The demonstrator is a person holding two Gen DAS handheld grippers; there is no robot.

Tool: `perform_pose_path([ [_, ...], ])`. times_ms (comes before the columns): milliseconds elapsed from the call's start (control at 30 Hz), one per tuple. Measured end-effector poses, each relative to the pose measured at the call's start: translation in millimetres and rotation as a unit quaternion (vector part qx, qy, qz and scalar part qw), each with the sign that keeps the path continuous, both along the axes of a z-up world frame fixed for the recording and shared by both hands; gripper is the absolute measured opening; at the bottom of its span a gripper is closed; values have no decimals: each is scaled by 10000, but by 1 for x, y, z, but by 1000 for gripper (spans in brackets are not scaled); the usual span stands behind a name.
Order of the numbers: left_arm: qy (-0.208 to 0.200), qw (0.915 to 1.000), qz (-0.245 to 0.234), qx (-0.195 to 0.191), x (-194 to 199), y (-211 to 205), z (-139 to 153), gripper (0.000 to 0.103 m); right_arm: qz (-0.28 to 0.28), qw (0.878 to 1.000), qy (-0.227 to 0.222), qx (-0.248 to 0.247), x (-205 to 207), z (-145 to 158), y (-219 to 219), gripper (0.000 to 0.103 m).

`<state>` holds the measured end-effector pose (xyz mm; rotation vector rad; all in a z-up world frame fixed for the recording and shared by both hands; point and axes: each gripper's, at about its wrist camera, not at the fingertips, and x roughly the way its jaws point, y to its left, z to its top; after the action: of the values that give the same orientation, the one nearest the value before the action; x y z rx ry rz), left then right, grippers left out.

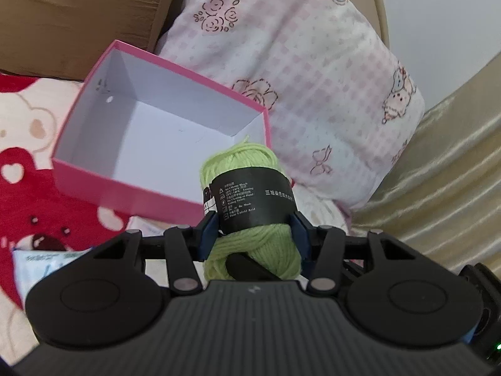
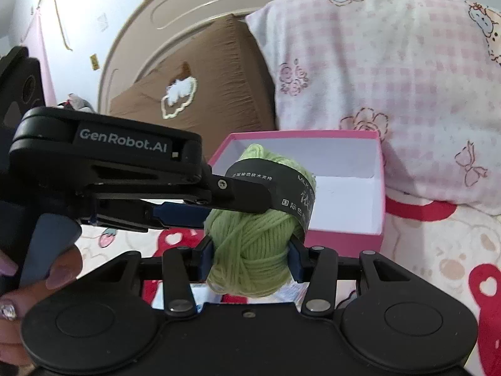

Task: Organize objects
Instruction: 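Lift the green yarn ball with the left tool into the pink box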

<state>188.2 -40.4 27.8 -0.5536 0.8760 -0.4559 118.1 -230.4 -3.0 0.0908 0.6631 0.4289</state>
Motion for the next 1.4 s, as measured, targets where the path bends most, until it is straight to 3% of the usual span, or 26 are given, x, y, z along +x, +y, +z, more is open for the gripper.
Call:
perform_pose_path([
  [133,-41,9998,-57,-190,14,-1,-5,49,-82,10000,-15,-34,18,3,-4,52],
  [333,-88,9997,-201,-124,38,-1,-12,49,-256,9996,-75,10,32,-4,-5,52],
  [533,-78,9988,-428,-208,88,9,-23,49,-346,9994,-72,-43,67,-8,6,52],
  [767,61,9971,-757,63,139,-6,-46,49,-453,9989,-25,-139,108,-29,4,52],
  [933,138,9958,-902,40,165,-21,-65,49,-599,9969,116,-491,130,-42,1,52],
  [1233,374,9947,-888,-357,200,-21,-89,49,-666,9908,339,-1125,165,-48,6,52],
  [1400,347,9956,-844,-226,207,-21,-95,49,-569,9882,337,-1381,176,-54,14,52],
])
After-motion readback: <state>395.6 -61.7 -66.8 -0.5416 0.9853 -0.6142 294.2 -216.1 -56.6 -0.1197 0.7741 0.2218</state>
